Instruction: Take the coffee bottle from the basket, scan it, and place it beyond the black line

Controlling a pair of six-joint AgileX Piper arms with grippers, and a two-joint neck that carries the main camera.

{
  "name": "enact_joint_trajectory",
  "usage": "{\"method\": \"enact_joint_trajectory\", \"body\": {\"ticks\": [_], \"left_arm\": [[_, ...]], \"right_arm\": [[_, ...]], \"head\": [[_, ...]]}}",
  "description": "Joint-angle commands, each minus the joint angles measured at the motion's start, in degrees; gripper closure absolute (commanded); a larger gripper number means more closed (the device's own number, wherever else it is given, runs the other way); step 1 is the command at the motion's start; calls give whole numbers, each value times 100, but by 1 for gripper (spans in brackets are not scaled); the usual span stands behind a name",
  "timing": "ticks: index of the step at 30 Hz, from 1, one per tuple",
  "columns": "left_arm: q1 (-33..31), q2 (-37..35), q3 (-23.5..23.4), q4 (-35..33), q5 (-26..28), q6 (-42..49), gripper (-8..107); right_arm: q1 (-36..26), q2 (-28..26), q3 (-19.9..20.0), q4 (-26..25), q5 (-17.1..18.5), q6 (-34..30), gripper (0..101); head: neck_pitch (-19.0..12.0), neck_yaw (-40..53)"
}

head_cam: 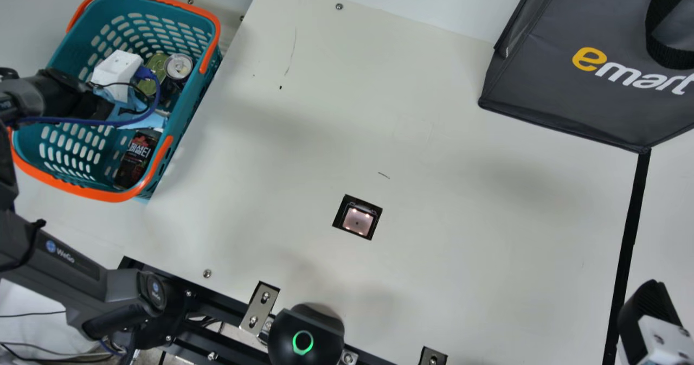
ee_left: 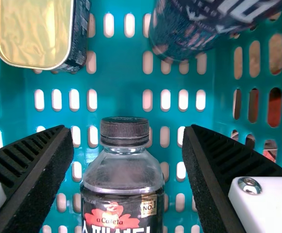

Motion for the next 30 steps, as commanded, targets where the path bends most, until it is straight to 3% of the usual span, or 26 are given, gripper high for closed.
{"method": "enact_joint_trajectory", "body": {"ticks": [1,30], "left_arm": [[8,52,-13,-37,-32,36,9],[-116,724,-96,-691,-537,654,9]], "right_arm": [[0,0,0,0,0,0,10],[0,0,0,0,0,0,10]], "head": [[-148,14],[-148,14]]}}
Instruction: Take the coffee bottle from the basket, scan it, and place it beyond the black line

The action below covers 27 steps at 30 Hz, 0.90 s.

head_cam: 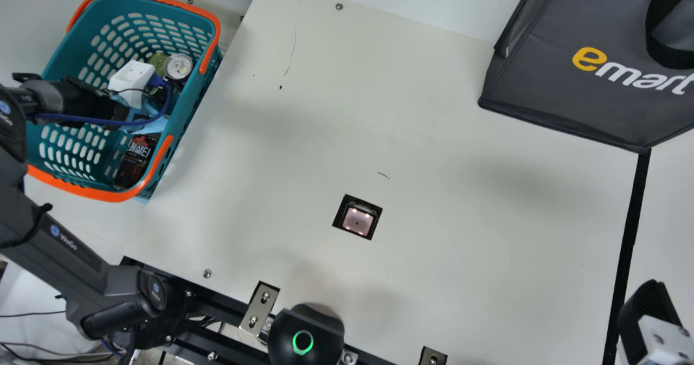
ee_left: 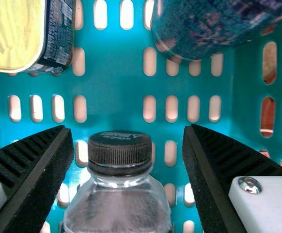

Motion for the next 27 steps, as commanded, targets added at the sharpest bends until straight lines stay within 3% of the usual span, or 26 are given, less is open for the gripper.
{"method": "enact_joint_trajectory", "body": {"ticks": [1,5,17,27], "left_arm": [[-14,25,-2,-37,-29,61,9],[-34,70,-5,-133,-95,172,9],[-97,141,67,-251,-274,311,89],[-107,-83,88,-137,-307,202,89]], "right_arm": [[0,0,0,0,0,0,10],[0,0,0,0,0,0,10],[0,0,0,0,7,0,10],[0,0,0,0,7,0,10]], "head": [[-148,14],[-148,14],[-148,14],[-148,14]]}}
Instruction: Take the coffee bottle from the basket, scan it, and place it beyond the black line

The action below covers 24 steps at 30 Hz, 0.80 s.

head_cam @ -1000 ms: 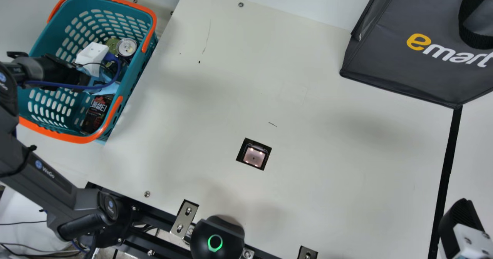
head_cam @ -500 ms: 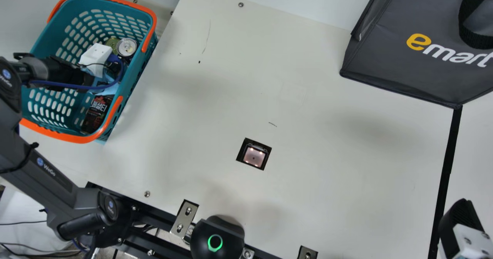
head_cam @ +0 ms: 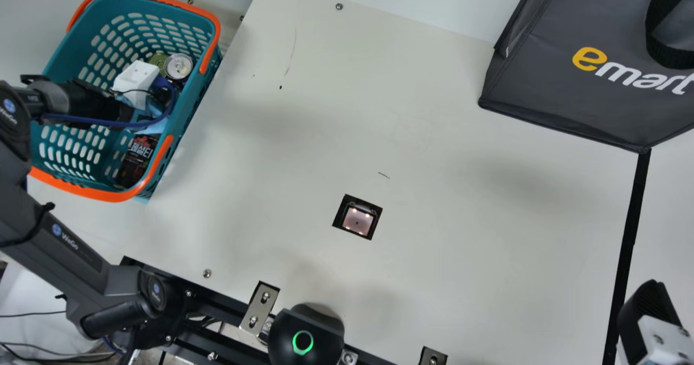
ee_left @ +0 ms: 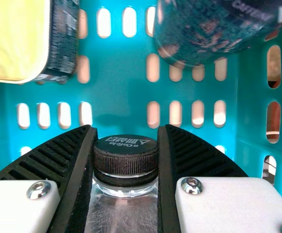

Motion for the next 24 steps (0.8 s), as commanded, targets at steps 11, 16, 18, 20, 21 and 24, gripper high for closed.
{"method": "enact_joint_trajectory", "body": {"ticks": [11,16,18,20,21,24], "left_arm": [[60,-501,-54,146,61,-95,89],[114,-743,-70,60,154,-21,89],[141,-841,-65,20,198,8,89],[172,-938,-59,-35,248,47,89],[187,-980,-56,-66,271,72,89],[237,-1114,-44,-155,355,129,89]], "right_arm": [[0,0,0,0,0,0,10],[0,0,0,0,-7,0,10],[0,0,0,0,-7,0,10],[0,0,0,0,-7,0,10],[0,0,0,0,-7,0,10],[0,0,0,0,-7,0,10]], "head": [[-148,14],[-148,14],[-148,14],[-148,14],[-148,14],[-148,14]]}}
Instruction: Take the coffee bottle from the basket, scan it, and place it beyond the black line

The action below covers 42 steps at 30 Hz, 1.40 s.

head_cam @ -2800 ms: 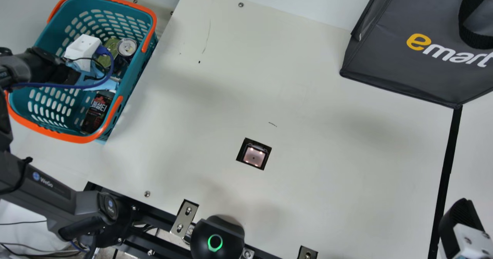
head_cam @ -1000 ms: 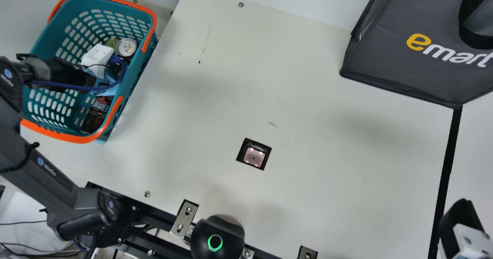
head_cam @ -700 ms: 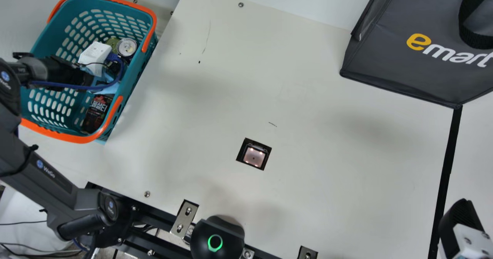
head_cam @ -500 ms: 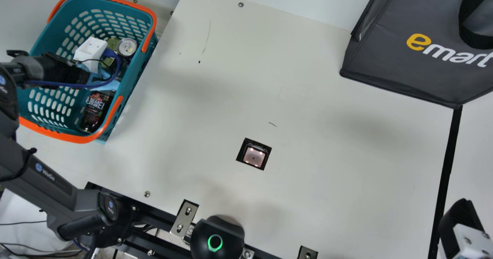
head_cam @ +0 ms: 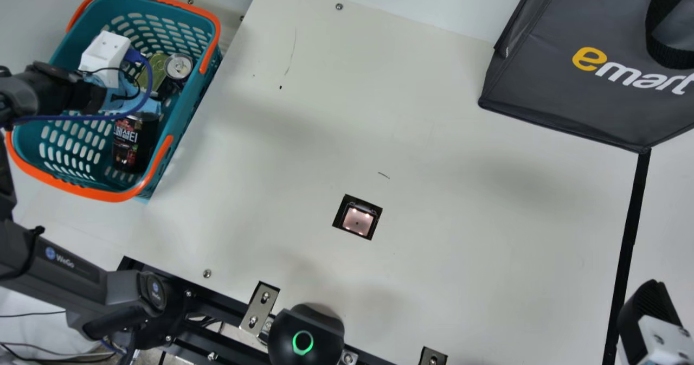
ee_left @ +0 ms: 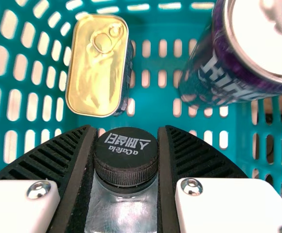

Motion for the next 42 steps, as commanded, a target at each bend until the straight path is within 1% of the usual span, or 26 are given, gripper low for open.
{"method": "enact_joint_trajectory", "body": {"ticks": [1,11,24,31,42], "left_arm": [[26,-85,15,-51,47,26,89],[282,-578,13,-131,503,46,89],[714,-1060,-164,-159,1152,71,89],[858,-1312,-228,-228,1445,60,89],[1070,-1776,-415,-159,2030,-141,89]], "right_arm": [[0,0,0,0,0,0,10],[0,0,0,0,0,0,10],[0,0,0,0,10,0,10],[0,0,0,0,9,0,10],[0,0,0,0,9,0,10]], "head": [[-148,14],[-148,14],[-148,14],[-148,14],[-148,14]]}}
